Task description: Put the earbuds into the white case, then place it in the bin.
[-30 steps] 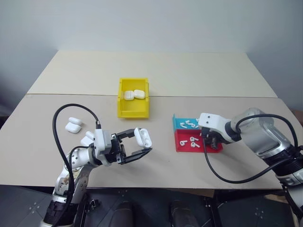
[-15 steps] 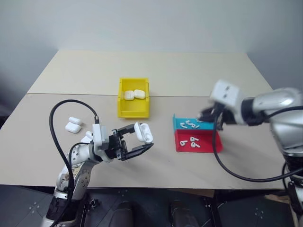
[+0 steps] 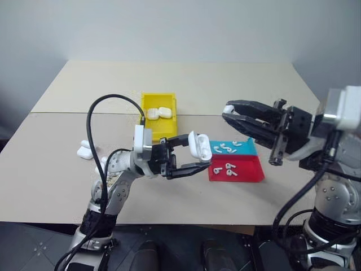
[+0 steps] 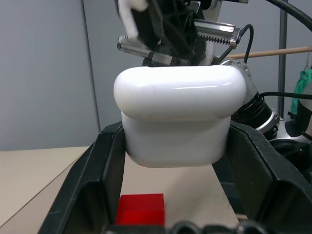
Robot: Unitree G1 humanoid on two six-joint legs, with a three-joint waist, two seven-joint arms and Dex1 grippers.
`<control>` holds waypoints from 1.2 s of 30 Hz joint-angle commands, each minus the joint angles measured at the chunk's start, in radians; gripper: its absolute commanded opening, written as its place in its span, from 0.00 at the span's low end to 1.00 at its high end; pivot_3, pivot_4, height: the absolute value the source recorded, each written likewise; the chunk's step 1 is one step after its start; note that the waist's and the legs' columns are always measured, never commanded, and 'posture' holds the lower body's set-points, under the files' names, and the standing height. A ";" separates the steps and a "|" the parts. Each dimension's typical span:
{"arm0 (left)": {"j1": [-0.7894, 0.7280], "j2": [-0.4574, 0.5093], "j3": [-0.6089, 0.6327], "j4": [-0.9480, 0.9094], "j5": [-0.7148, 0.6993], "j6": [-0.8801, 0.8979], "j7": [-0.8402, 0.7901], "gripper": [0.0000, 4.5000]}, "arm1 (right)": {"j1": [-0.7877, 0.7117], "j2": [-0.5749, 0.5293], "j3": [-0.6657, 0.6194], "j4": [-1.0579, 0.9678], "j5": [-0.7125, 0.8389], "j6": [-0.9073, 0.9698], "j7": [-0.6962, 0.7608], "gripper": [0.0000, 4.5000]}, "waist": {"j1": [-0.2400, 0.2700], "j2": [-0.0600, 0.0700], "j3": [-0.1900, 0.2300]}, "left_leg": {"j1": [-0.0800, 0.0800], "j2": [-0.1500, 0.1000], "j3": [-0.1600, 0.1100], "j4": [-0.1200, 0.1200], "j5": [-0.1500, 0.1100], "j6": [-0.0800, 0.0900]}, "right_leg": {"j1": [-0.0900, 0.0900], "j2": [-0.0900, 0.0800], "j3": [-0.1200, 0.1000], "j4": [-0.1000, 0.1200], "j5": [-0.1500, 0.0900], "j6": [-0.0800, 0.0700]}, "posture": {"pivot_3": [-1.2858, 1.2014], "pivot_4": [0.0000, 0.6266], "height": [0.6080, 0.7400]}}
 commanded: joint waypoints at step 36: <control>-0.016 -0.015 0.011 -0.052 -0.007 -0.016 0.000 0.62 | 0.029 -0.058 0.268 0.217 -0.059 -0.360 0.083 0.14 | 0.007 0.000 0.000 | 0.000 0.000 0.000 0.000 0.000 0.000 | 0.000 0.000 0.000 -0.001 0.000 0.000 | 0.52 0.24 1.00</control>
